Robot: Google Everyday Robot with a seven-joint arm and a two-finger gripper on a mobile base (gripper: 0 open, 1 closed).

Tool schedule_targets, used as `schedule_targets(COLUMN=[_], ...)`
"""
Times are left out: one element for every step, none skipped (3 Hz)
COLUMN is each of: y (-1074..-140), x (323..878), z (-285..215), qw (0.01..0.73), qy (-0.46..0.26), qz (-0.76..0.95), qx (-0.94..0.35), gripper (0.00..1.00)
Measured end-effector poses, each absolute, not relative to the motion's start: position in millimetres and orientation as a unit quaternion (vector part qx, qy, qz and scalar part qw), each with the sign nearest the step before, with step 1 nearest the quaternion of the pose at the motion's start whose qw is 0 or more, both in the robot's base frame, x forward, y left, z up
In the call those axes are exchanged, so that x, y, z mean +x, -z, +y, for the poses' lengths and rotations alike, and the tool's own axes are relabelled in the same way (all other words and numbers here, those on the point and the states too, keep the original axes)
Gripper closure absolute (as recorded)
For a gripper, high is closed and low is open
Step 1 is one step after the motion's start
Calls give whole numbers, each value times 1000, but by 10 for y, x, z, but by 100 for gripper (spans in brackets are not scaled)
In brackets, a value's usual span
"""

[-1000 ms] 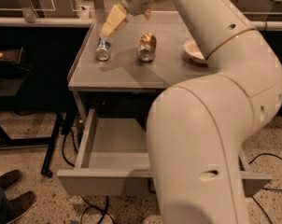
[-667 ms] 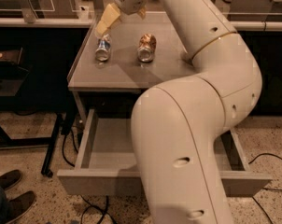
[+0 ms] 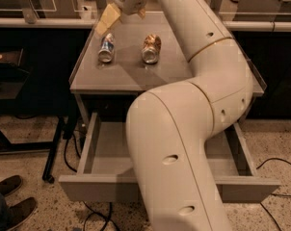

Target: Place redbull can into top drawer

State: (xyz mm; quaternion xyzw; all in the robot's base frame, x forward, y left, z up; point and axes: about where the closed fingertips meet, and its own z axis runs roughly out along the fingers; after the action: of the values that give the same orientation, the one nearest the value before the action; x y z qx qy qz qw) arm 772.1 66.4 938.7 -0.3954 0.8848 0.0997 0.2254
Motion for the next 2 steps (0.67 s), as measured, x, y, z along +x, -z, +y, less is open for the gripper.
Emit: schedule_targets(y=[-9267,-9102], x=[7782,7843], z=[781,895], qw=[218,206], qy=[-104,-111], qz=[893,901], qx=[-380,-367], gripper=[0,0])
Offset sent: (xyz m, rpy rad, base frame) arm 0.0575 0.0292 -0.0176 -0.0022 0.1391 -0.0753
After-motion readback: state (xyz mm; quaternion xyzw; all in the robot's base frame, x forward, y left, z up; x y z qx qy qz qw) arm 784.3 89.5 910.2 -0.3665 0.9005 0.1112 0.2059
